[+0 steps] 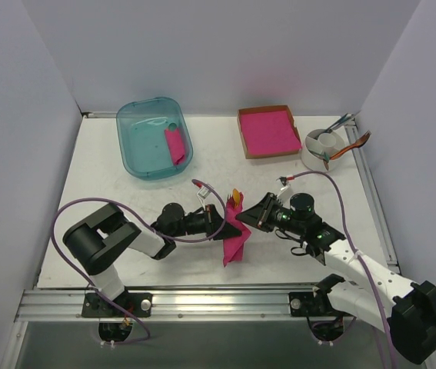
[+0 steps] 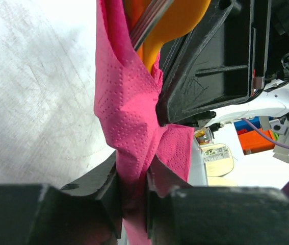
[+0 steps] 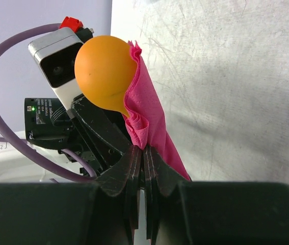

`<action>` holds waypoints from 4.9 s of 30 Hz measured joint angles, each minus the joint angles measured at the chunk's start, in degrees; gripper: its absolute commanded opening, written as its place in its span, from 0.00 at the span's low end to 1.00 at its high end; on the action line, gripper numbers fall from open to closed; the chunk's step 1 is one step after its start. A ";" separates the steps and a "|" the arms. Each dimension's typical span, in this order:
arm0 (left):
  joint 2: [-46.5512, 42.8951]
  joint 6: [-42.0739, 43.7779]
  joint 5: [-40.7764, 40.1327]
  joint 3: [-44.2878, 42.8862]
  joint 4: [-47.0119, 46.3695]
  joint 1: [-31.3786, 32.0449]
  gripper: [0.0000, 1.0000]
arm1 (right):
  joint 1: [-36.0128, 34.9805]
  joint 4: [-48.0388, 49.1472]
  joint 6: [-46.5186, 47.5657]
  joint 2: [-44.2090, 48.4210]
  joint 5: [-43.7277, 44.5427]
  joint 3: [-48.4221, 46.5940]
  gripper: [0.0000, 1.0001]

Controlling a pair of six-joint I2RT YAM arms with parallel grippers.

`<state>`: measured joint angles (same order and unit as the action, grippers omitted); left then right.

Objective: Place the utensils on the paper napkin and roll it up
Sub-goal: Pick up the utensils from the center of the board, then roll the napkin.

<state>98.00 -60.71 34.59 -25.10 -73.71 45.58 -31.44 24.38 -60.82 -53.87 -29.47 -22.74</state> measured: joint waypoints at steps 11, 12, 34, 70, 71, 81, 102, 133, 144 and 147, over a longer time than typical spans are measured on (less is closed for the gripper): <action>0.37 -0.31 0.83 -0.17 0.15 -0.04 0.12 | -0.02 -4.31 3.28 2.69 2.47 -0.11 0.23; 0.37 -0.33 0.83 -0.17 0.15 -0.07 0.10 | -0.02 -5.22 3.76 3.10 3.08 -0.28 0.25; -1.64 -3.43 2.05 -0.15 0.15 -0.20 0.04 | 0.02 -2.51 14.69 2.91 4.72 -1.57 0.74; -3.91 -10.45 4.72 -1.49 0.17 1.14 0.03 | 0.02 12.48 15.61 -1.68 -6.10 0.96 0.66; -4.04 -10.60 4.79 -1.55 0.17 1.14 0.03 | 0.02 13.03 15.45 -1.95 -6.36 1.16 0.63; -5.11 -11.19 5.31 -2.34 0.50 1.42 0.03 | 0.00 20.13 12.07 -3.74 -9.03 3.32 0.32; -5.11 -10.49 6.29 -2.43 0.20 2.45 0.07 | 0.02 23.08 8.66 -3.72 -9.70 3.48 0.00; -6.73 -3.50 4.87 -3.48 0.85 2.40 0.09 | -0.59 30.42 4.50 -2.95 -8.22 6.21 0.02; -6.03 -3.48 4.04 -3.48 0.48 1.29 0.02 | -0.83 25.49 4.74 1.75 -6.69 6.56 0.78; -5.60 -3.87 3.78 -3.45 0.44 0.11 0.02 | -0.79 24.00 5.29 5.33 -6.49 7.13 0.88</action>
<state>92.40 -64.58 38.37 -28.56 -73.28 45.69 -32.23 48.38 -55.53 -48.53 -35.97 -15.62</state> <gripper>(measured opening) 0.204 0.851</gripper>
